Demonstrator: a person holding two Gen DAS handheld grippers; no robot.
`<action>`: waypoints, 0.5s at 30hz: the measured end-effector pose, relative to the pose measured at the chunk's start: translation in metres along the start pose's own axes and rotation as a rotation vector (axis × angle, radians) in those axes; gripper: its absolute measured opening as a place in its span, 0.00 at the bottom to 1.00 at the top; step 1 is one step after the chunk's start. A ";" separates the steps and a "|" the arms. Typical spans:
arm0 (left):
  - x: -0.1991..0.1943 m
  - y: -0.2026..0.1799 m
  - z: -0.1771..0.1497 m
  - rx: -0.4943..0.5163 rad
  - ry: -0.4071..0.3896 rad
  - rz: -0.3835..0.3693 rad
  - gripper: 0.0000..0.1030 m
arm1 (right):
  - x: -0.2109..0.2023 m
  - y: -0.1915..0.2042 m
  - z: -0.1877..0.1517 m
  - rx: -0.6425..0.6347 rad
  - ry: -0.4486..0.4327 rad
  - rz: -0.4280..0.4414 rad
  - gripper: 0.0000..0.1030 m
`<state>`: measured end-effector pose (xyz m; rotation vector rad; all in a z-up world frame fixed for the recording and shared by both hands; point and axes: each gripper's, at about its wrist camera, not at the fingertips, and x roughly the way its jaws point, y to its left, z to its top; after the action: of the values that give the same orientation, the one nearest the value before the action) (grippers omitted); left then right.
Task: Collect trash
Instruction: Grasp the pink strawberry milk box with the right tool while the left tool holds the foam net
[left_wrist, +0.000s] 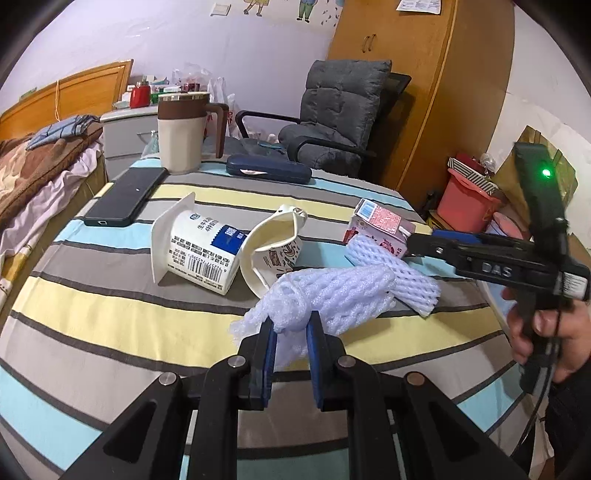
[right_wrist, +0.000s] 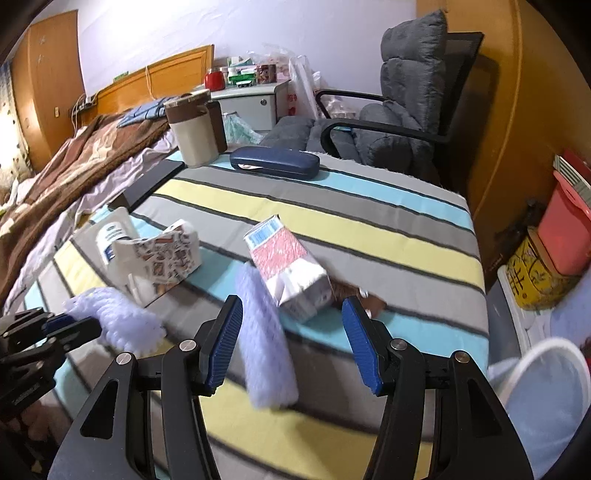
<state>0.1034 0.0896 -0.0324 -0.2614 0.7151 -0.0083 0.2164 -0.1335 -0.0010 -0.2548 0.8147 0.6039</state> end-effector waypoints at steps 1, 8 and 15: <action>0.002 0.001 0.000 -0.003 0.004 -0.004 0.16 | 0.001 0.000 0.001 -0.007 0.003 -0.003 0.56; 0.015 0.007 0.000 -0.020 0.033 -0.025 0.16 | 0.019 -0.001 0.007 -0.058 0.031 -0.014 0.56; 0.014 0.004 -0.001 -0.015 0.033 -0.015 0.16 | 0.011 -0.002 0.004 -0.025 0.013 0.001 0.39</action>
<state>0.1126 0.0921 -0.0430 -0.2812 0.7459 -0.0217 0.2260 -0.1289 -0.0066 -0.2809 0.8200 0.6140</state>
